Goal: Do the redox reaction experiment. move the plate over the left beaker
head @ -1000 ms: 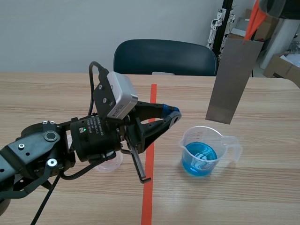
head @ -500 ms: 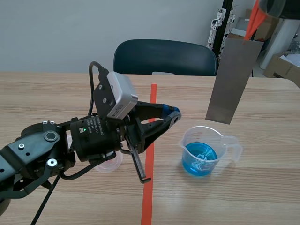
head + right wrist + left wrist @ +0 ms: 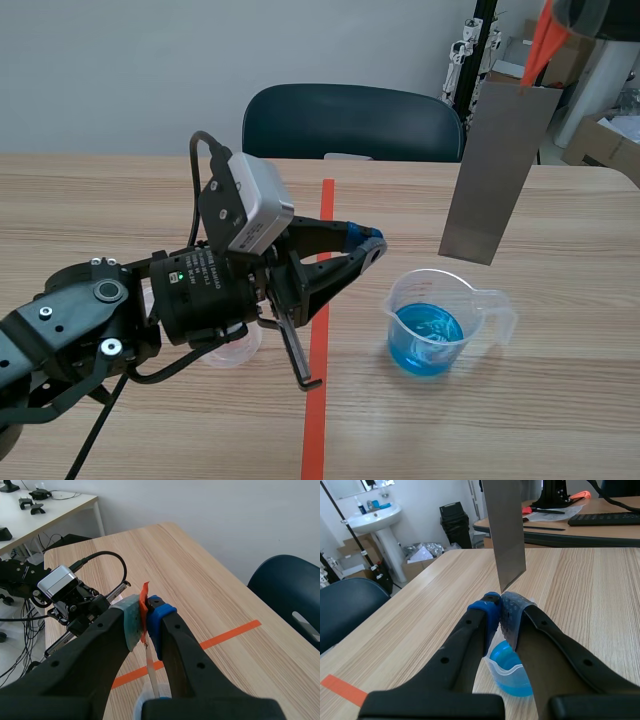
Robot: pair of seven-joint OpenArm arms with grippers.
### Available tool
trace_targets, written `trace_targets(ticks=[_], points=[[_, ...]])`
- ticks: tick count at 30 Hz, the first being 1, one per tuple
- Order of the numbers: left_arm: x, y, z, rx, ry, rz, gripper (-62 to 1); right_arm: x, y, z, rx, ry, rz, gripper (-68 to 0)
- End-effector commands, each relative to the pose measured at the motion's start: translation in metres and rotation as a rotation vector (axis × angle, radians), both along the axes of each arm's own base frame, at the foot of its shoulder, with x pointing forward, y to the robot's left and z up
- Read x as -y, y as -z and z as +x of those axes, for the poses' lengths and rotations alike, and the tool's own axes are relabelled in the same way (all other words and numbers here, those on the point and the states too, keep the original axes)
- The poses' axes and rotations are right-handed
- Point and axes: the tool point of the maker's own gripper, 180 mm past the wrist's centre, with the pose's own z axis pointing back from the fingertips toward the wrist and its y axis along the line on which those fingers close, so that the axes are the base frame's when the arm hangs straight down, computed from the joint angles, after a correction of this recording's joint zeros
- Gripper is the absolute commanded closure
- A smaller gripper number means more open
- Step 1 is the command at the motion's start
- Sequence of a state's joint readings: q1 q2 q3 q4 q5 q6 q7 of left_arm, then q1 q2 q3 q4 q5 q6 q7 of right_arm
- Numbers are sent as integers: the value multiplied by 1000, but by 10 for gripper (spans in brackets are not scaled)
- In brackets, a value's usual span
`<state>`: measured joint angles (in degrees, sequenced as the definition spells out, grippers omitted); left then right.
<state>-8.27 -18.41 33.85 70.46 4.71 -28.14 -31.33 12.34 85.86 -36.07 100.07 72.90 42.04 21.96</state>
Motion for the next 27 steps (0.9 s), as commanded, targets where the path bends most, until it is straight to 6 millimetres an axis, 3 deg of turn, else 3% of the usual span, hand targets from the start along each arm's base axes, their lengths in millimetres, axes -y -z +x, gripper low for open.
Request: trace_targets(ticks=[1, 15, 20, 27], points=[[1, -9, 1, 13, -3, -32, -42, -2, -14, 0, 27, -11, 28, -2], [-6, 14, -15, -57, -9, 0, -42, -2, -13, 0, 28, -11, 28, -2], [-19, 22, -19, -111, -41, -17, -40, -3, -14, 0, 28, -13, 42, -2], [-49, 17, -22, -180, -119, -140, -40, -12, -9, -2, 51, -41, 50, -2]])
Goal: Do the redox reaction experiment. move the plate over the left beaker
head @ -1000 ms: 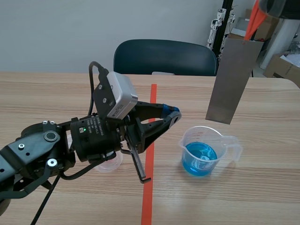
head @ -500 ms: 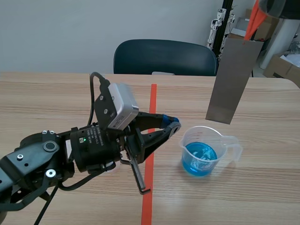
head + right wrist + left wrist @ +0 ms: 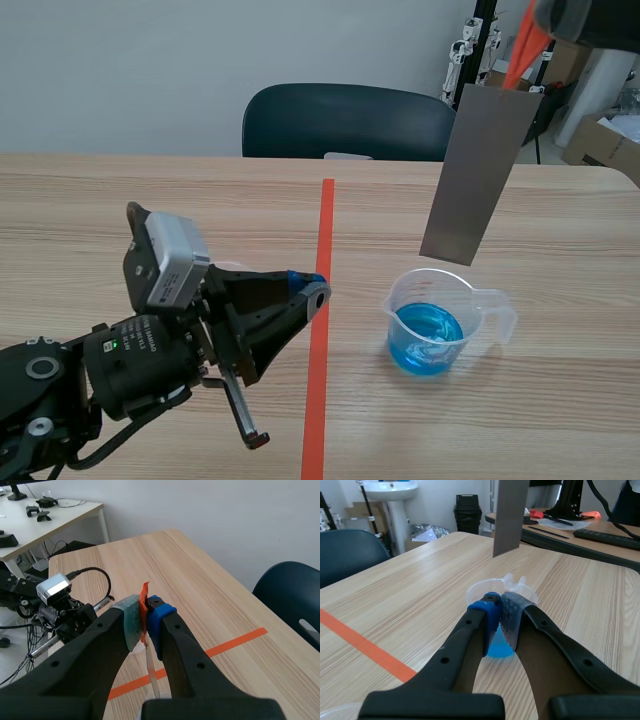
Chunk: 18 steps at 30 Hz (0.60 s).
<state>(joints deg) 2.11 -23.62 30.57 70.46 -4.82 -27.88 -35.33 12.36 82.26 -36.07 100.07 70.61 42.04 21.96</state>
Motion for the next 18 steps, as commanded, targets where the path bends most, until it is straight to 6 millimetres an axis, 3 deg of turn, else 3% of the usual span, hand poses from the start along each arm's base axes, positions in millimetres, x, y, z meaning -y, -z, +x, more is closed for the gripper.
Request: trace_targets(ticks=[1, 9, 18], points=[[-7, -6, 0, 9, -21, -26, -40, -4, -11, -1, 43, -22, 20, -2], [-35, 8, -8, -36, -92, -10, -40, -14, -11, -2, 96, -53, 9, -2], [-87, -24, -12, 32, -224, -201, -43, -30, -6, 0, 124, -81, -1, -2]])
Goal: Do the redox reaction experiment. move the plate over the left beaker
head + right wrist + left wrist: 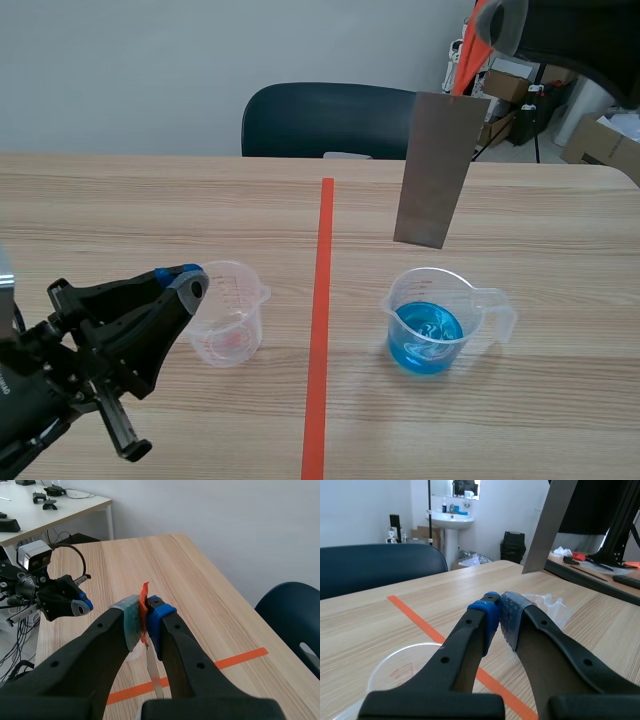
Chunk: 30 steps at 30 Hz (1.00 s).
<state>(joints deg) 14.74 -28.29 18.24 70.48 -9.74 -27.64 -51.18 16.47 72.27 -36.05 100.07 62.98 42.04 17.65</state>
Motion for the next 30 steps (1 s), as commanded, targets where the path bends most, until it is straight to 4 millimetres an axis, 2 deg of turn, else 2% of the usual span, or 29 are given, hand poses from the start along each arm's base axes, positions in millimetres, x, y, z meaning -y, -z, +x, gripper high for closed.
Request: trace_targets(ticks=[1, 3, 9, 19, 24, 25, 27, 30], points=[[-3, -9, -3, 27, 0, -35, -43, -4, -11, -1, 32, -18, 21, -2], [-8, -9, -7, 28, -4, -36, -54, -7, -9, -1, 34, -24, 24, -2], [-16, 1, -23, -20, -7, -22, -152, -17, -15, 3, 73, -39, 20, -2], [-35, 12, -36, -70, -64, 4, -152, -53, 6, 6, 36, -79, -30, -2], [-39, 12, -39, -71, -76, 1, -153, -68, 7, 8, 39, -99, -48, -3], [-39, 12, -40, -72, -76, -1, -169, -71, 6, 8, 42, -104, -47, -3], [-39, 15, -43, -87, -76, 2, -278, -77, 4, 9, 41, -110, -43, -3], [-40, 21, -52, -118, -79, 6, -531, -83, -5, 10, 39, -121, -27, -3]])
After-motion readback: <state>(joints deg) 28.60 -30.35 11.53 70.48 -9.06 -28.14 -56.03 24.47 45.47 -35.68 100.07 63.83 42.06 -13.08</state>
